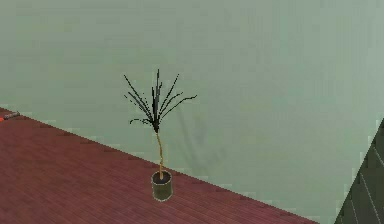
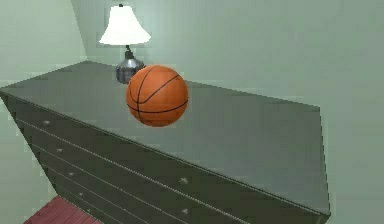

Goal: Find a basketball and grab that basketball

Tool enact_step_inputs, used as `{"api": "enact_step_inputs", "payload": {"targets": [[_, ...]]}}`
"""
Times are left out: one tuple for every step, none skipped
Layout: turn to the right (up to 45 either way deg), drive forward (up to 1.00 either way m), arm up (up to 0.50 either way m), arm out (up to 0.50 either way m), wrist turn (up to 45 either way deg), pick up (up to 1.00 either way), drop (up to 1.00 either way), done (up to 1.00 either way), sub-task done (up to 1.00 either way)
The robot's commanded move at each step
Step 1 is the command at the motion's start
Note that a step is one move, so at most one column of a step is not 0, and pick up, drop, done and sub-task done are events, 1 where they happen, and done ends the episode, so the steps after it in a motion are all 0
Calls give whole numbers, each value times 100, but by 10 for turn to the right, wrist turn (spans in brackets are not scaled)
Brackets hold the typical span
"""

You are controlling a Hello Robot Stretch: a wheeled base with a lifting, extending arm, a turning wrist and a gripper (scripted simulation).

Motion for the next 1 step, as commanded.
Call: {"api": "enact_step_inputs", "payload": {"targets": [[0,0,50,0,0,0,0,0,0]]}}
